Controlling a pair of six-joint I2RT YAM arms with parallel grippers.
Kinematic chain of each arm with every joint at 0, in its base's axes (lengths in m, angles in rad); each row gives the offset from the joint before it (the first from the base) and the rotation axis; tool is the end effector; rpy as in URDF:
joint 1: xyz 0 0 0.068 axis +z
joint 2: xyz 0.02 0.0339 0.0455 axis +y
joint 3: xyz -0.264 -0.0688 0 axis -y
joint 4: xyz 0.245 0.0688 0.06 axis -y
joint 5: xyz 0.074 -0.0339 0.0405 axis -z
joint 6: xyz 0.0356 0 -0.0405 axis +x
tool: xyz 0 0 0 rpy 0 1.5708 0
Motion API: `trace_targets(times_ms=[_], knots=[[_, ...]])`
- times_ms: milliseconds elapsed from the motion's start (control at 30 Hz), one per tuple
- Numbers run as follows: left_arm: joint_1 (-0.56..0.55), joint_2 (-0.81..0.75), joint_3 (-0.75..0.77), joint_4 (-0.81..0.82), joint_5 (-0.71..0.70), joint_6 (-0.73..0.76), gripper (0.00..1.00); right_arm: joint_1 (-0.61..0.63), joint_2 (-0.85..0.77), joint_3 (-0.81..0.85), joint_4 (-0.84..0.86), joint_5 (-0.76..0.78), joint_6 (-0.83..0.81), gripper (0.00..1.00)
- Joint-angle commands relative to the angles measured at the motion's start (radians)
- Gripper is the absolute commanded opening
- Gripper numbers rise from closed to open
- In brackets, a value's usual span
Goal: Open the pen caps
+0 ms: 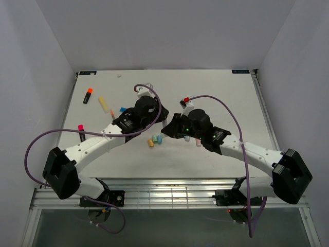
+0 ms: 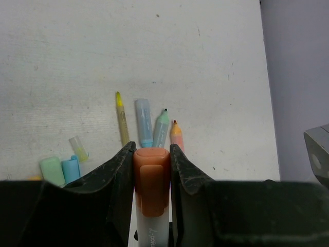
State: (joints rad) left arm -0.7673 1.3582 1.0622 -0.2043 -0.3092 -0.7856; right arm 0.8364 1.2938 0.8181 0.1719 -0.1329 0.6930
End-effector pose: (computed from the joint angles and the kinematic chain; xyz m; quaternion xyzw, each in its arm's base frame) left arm 0.2313 -0.2080 0.3057 -0.0863 0.8491 -0.2587 0.4523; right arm 0.1958 0.2239 0.2759 -0.0968 0.7993 0.4475 0.3892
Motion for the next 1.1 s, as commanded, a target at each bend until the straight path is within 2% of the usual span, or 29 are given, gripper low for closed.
trace_targets(times_ms=[0, 33, 167, 400, 500, 600, 667, 800, 967, 1067], knots=[[0.098, 0.071, 0.128, -0.055, 0.04, 0.031, 0.0, 0.068, -0.037, 0.038, -0.172, 0.133, -0.084, 0.08], [0.126, 0.109, 0.146, -0.06, 0.076, 0.032, 0.0, 0.108, -0.04, 0.039, -0.248, 0.188, -0.108, 0.08], [0.245, 0.179, 0.252, -0.07, 0.128, 0.066, 0.0, 0.178, -0.054, 0.015, -0.359, 0.383, -0.141, 0.08], [0.319, 0.164, 0.283, -0.023, 0.177, 0.147, 0.0, 0.144, -0.148, -0.111, -0.279, 0.309, -0.107, 0.08], [0.319, 0.125, 0.208, -0.036, 0.196, 0.174, 0.0, 0.047, -0.178, -0.122, -0.293, 0.279, -0.107, 0.08], [0.319, 0.043, 0.041, -0.011, 0.272, 0.161, 0.0, -0.106, -0.182, -0.12, -0.348, 0.271, -0.139, 0.08], [0.319, -0.025, -0.09, 0.02, 0.308, 0.152, 0.0, -0.155, -0.169, -0.112, -0.39, 0.276, -0.177, 0.08], [0.316, -0.123, -0.26, 0.039, 0.361, 0.123, 0.0, -0.29, -0.149, -0.128, -0.399, 0.25, -0.216, 0.08], [0.313, -0.185, -0.396, 0.071, 0.412, 0.114, 0.0, -0.376, -0.116, -0.155, -0.39, 0.237, -0.279, 0.08], [0.313, -0.18, -0.473, 0.109, 0.435, 0.106, 0.04, -0.419, -0.091, -0.169, -0.384, 0.22, -0.289, 0.08]])
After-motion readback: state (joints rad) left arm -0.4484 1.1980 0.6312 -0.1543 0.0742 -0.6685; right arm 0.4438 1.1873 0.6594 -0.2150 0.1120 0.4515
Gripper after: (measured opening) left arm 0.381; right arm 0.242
